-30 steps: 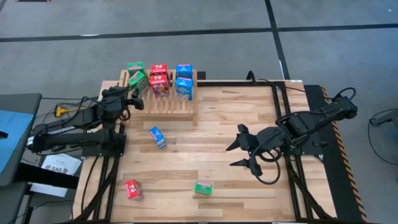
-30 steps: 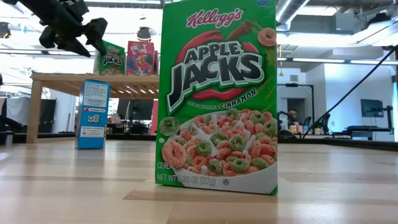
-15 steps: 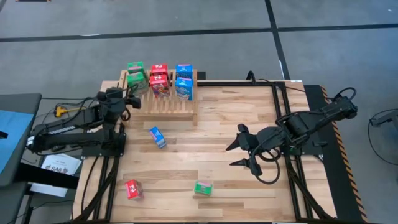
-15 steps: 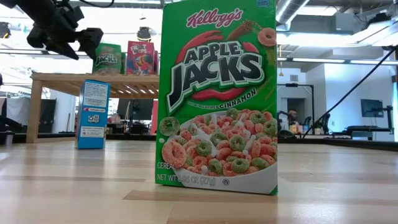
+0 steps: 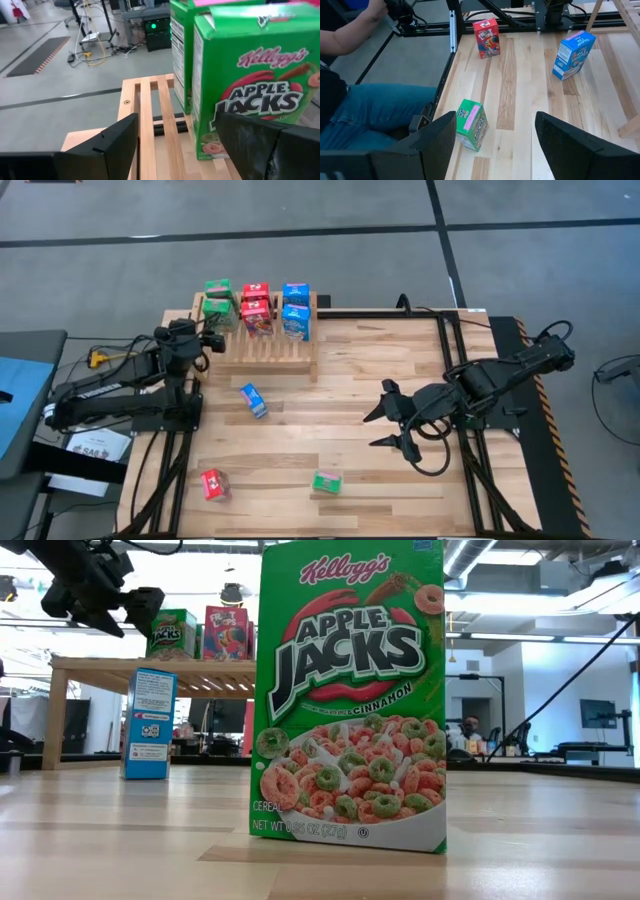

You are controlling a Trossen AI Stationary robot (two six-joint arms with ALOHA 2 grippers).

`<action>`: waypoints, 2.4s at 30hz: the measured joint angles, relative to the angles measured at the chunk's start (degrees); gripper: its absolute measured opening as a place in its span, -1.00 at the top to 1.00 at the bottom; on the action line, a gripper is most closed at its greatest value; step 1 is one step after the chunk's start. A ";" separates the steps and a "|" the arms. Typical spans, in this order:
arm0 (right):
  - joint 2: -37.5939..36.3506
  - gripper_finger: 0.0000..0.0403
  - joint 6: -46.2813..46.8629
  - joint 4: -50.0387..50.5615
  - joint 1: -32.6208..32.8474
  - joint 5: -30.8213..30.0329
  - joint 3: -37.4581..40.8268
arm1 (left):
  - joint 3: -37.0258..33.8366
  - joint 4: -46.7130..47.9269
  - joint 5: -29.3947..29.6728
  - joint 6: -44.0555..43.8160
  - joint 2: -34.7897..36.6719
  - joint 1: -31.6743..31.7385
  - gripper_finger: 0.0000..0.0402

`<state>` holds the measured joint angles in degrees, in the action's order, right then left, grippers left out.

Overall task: Stack cereal on shelf
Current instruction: Put the right green cereal box on the shelf aligned with the other green cereal box, then put the green cereal box on the shelf aligned with the other green cereal box

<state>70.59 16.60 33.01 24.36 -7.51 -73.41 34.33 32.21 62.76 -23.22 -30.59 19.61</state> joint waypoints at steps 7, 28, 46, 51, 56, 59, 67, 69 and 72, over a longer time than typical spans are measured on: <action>-0.01 -0.47 0.00 -0.02 0.00 0.00 0.00 | 3.08 -0.09 -3.59 0.39 2.72 -2.89 -0.27; -0.01 -0.47 1.40 -0.02 0.00 -0.04 0.00 | 6.51 -7.76 -27.78 1.06 0.06 -23.00 -0.27; 0.01 -0.47 1.51 0.00 0.00 -0.04 0.00 | 6.51 -11.29 -27.80 -7.82 -8.35 -38.11 -0.27; 0.00 -0.47 1.51 -0.02 0.00 -0.04 0.00 | 6.51 -13.87 -27.77 -7.91 -8.93 -40.34 -0.27; 0.01 -0.47 1.51 -0.02 0.00 -0.04 0.00 | 6.57 -17.51 -27.86 -4.86 -8.85 -42.00 -0.27; 0.00 -0.47 1.49 0.00 0.00 -0.04 0.00 | 8.34 -17.60 -27.89 -2.88 -9.10 -42.88 -0.27; 0.01 -0.47 1.49 -0.04 0.00 -0.04 0.00 | 15.28 -15.96 -27.85 2.63 -12.70 -44.69 -0.27; 0.01 -0.47 1.49 -0.02 0.00 -0.04 0.00 | 16.57 -14.97 -27.91 2.61 -13.94 -44.81 -0.27; 0.01 -0.47 1.49 -0.03 0.00 -0.04 0.00 | 17.97 -15.11 -27.91 2.67 -15.62 -45.37 -0.27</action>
<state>70.61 18.09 32.99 24.36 -7.55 -73.41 52.30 17.10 34.85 -20.56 -46.20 -25.76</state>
